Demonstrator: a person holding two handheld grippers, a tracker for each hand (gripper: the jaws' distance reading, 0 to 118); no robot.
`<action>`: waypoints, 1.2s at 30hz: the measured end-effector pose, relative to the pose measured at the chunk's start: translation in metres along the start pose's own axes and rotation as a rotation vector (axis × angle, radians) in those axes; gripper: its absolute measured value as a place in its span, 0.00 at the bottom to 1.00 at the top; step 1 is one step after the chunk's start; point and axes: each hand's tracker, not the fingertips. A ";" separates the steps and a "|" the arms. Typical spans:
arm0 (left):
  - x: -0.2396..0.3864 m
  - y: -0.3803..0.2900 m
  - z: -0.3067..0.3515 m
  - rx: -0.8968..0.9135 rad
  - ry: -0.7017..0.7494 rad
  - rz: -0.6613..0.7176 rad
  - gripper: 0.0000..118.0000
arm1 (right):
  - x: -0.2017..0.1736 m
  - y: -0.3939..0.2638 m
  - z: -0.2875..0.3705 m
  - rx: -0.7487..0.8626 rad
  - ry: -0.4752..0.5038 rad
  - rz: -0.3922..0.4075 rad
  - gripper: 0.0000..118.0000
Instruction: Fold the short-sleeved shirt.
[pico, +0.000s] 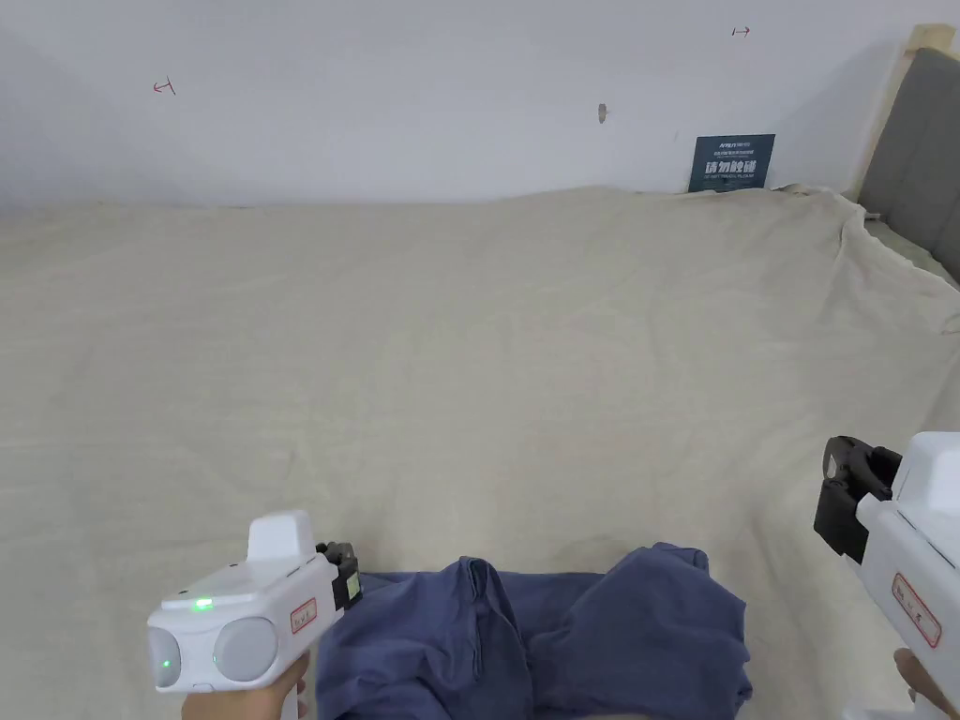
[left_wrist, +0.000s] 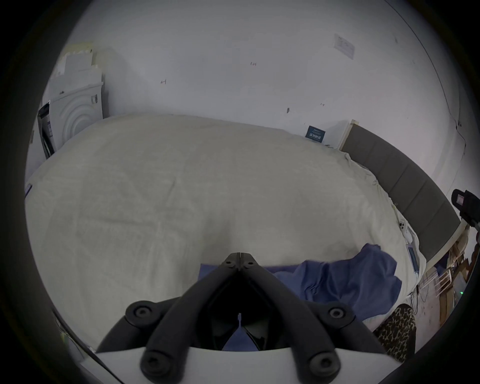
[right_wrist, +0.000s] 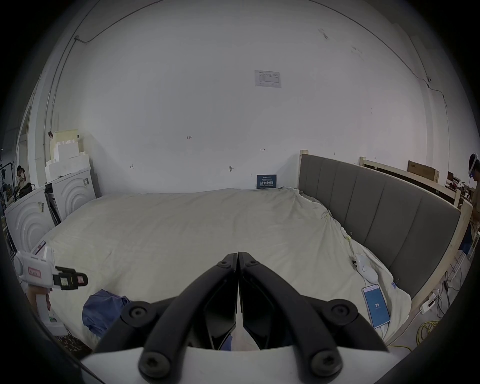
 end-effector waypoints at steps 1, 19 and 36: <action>-0.001 -0.005 -0.004 -0.008 -0.002 0.000 0.00 | 0.000 0.000 0.000 -0.001 -0.001 0.000 0.00; 0.067 -0.062 -0.071 -0.086 -0.043 -0.079 0.00 | 0.025 -0.017 -0.010 -0.048 -0.026 -0.003 0.00; 0.111 -0.060 -0.079 -0.113 -0.110 -0.098 0.00 | 0.040 -0.022 -0.007 -0.053 -0.049 -0.015 0.00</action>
